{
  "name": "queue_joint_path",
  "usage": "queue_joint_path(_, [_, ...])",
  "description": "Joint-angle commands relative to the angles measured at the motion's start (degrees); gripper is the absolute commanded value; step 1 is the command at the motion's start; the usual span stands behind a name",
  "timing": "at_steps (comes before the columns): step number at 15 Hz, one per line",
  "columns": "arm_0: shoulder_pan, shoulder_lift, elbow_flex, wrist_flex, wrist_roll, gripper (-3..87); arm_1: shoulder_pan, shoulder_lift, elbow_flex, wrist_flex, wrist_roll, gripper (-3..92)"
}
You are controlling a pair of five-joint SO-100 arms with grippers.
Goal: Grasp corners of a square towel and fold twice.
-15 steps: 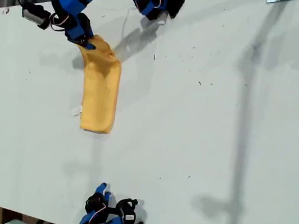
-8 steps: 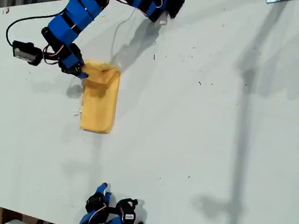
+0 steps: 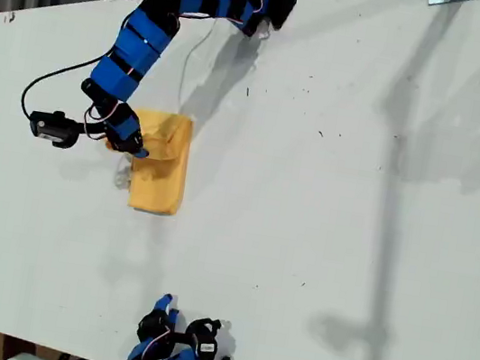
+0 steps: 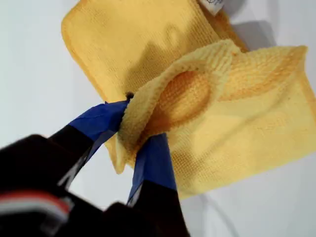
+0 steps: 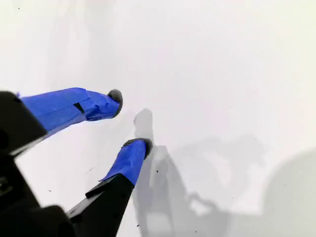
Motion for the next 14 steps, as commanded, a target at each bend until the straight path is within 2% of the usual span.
queue_joint_path(1, [-1.23, -0.35, -0.88, -0.7, -0.53, 13.6, -2.46, 1.58, -4.31, -4.13, -0.88, -0.1])
queue_joint_path(10, [-1.23, 0.18, -0.79, -0.62, -0.53, 13.6, -5.98, -2.37, -4.04, -20.83, -2.81, -0.1])
queue_joint_path(12, [-1.23, 0.62, -0.7, -0.44, -0.53, 13.6, -5.89, -3.52, -4.04, -21.8, -2.81, -0.1])
queue_joint_path(14, [-1.23, 0.7, -0.7, -0.44, -0.53, 13.6, -6.33, -3.6, -3.96, -21.62, -2.9, 19.6])
